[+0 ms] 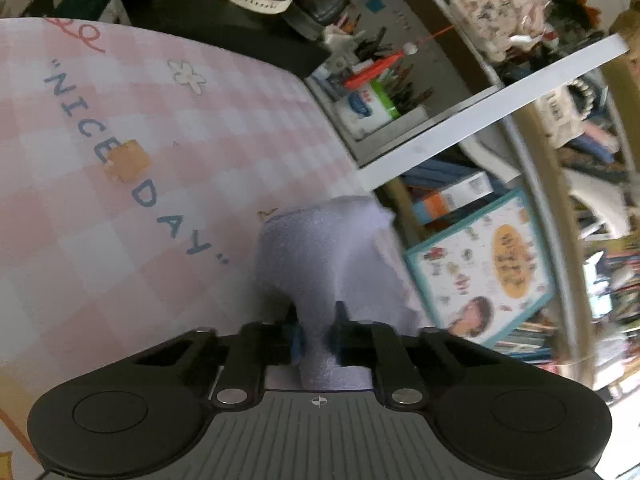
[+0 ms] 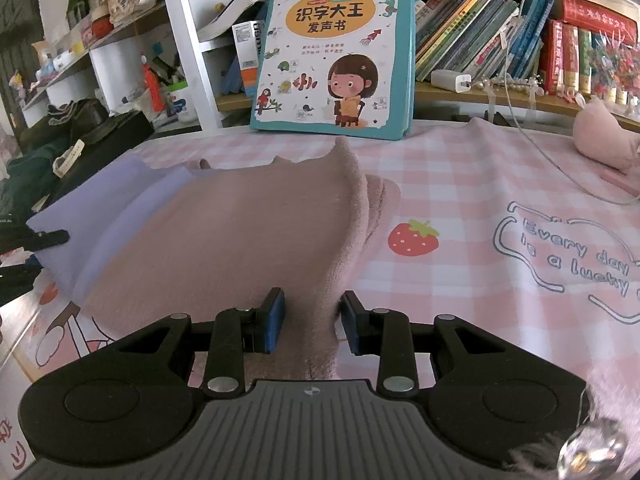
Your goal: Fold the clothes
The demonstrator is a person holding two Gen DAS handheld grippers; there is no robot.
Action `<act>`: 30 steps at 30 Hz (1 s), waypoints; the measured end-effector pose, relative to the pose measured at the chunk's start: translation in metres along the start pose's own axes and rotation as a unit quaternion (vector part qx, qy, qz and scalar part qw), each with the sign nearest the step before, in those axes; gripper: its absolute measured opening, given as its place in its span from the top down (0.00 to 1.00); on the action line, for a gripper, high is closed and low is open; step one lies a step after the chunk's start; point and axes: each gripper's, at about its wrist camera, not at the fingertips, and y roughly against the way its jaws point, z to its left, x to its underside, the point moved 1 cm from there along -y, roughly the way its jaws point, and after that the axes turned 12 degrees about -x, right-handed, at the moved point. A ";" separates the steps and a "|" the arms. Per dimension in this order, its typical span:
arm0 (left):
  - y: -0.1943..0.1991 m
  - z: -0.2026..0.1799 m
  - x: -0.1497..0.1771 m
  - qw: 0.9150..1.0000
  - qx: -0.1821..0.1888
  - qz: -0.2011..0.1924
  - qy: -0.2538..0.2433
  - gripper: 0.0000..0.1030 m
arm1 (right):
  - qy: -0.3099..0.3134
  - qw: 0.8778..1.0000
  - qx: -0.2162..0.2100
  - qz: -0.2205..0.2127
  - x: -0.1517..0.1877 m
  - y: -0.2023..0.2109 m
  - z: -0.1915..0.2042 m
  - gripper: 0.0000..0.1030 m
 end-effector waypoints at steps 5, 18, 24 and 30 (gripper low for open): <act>0.041 -0.025 -0.003 0.991 0.023 -0.068 -0.114 0.91 | -0.012 1.000 -0.021 0.003 0.001 -0.003 0.007 0.72; 0.008 0.042 -0.015 0.999 -0.019 0.019 0.022 0.70 | -0.001 0.999 -0.041 0.007 0.002 -0.009 0.025 0.72; 0.002 0.036 -0.015 1.000 -0.023 0.015 0.014 0.64 | -0.005 0.999 -0.044 0.007 0.002 -0.009 0.023 0.71; 0.001 0.040 -0.014 1.000 -0.025 0.007 0.015 0.80 | -0.007 0.999 -0.049 0.011 -0.006 -0.009 0.021 0.69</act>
